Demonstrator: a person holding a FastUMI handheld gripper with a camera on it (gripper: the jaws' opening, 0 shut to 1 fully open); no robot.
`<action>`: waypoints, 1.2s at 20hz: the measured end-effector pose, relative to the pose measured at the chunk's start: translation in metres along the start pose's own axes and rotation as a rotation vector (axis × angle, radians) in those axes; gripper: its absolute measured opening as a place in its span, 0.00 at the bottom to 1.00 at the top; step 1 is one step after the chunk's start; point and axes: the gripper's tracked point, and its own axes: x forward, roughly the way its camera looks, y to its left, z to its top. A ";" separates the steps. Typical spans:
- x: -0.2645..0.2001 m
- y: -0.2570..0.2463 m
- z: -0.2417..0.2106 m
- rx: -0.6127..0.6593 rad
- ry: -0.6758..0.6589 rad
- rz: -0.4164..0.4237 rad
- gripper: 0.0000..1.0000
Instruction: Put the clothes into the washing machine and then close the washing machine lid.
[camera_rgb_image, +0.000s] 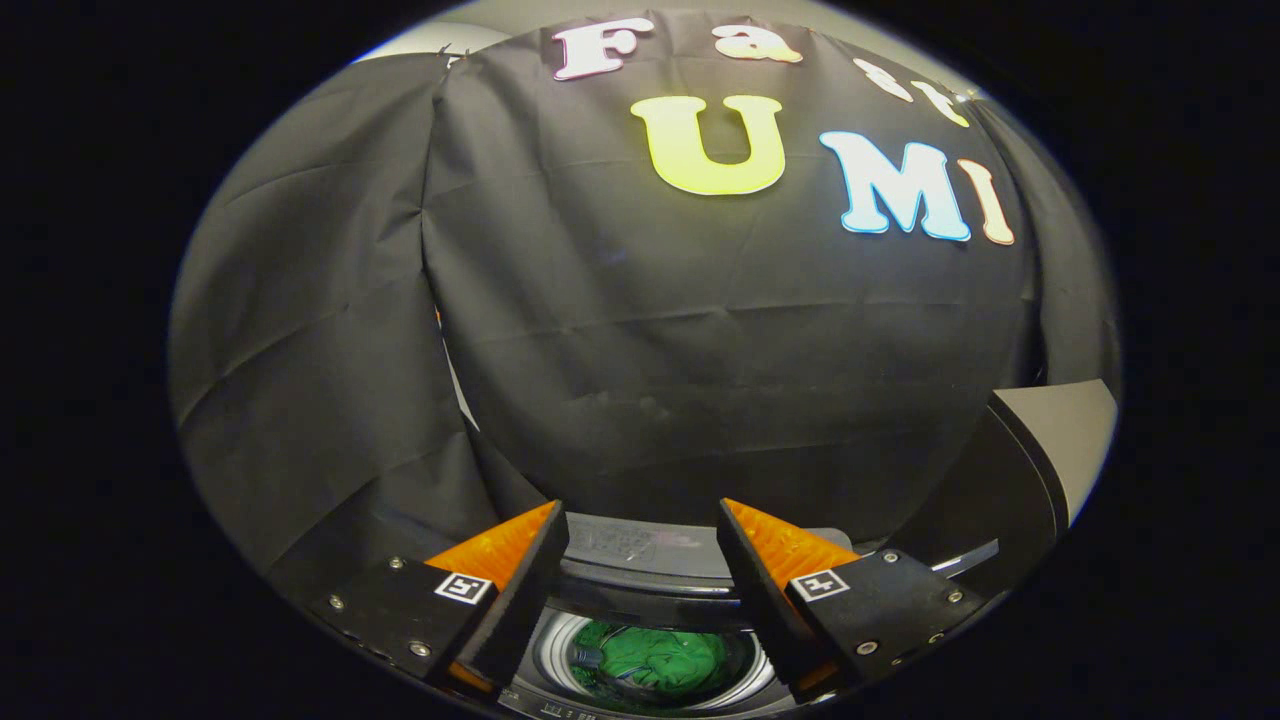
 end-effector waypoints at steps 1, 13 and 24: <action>-0.003 0.002 -0.002 0.000 -0.008 0.003 0.93; -0.020 0.007 -0.068 -0.074 0.011 0.006 0.91; -0.034 0.004 -0.140 -0.054 0.081 -0.001 0.92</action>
